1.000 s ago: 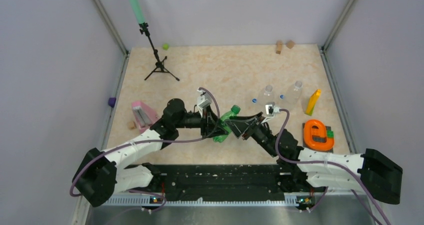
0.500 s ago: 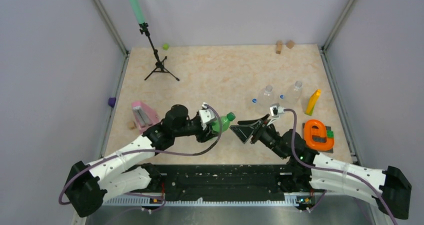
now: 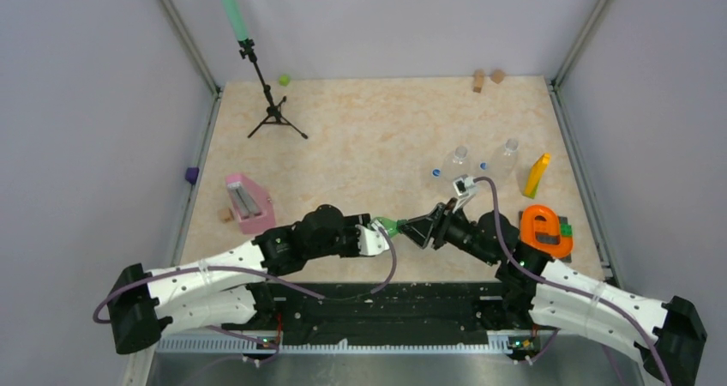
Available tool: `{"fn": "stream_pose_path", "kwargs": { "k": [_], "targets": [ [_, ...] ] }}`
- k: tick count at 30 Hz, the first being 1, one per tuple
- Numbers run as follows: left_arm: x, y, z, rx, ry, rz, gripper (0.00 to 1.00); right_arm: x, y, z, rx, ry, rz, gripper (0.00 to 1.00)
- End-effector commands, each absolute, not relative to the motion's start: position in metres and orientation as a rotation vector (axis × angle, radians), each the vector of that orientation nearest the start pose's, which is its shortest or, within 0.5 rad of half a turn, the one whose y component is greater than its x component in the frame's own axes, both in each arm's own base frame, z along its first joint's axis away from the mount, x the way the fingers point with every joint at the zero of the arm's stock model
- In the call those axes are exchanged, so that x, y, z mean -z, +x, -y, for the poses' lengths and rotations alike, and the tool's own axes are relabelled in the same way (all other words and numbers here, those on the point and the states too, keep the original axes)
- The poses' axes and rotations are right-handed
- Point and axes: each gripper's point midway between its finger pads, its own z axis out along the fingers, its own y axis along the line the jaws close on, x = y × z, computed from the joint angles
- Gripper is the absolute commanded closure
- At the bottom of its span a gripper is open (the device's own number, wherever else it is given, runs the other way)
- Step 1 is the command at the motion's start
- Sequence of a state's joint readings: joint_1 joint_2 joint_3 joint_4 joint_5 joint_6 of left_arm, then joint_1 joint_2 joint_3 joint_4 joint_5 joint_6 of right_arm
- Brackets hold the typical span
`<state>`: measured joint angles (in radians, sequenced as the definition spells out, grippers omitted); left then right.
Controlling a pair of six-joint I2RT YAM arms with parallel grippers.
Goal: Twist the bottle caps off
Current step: Unscrew the bottle cap from the plastic bottle.
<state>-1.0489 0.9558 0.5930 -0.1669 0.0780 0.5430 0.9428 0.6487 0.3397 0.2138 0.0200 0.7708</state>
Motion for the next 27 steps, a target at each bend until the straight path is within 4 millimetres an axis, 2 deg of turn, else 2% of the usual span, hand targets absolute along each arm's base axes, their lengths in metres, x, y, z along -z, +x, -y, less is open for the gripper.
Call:
{"fn": "stream_pose_path", "kwargs": {
  "k": [1, 6, 15, 23, 27],
  "targets": [
    [-0.172, 0.183, 0.268, 0.262, 1.466, -1.371, 1.00, -0.215, 0.155, -0.268, -1.297, -0.180, -1.828, 0.50],
    [-0.174, 0.183, 0.266, 0.248, 1.458, -1.363, 1.00, -0.215, 0.152, -0.268, -1.326, -0.202, -1.811, 0.58],
    [-0.171, 0.178, 0.269, 0.261, 1.481, -1.350, 1.00, -0.222, 0.161, -0.261, -1.336, -0.115, -1.744, 0.58],
    [-0.170, 0.173, 0.273, 0.293, 1.494, -1.327, 1.00, -0.219, 0.164, -0.265, -1.354, -0.112, -1.744, 0.58],
    [-0.169, 0.172, 0.275, 0.307, 1.492, -1.335, 1.00, -0.216, 0.163, -0.270, -1.365, -0.134, -1.757, 0.66]
  ]
}}
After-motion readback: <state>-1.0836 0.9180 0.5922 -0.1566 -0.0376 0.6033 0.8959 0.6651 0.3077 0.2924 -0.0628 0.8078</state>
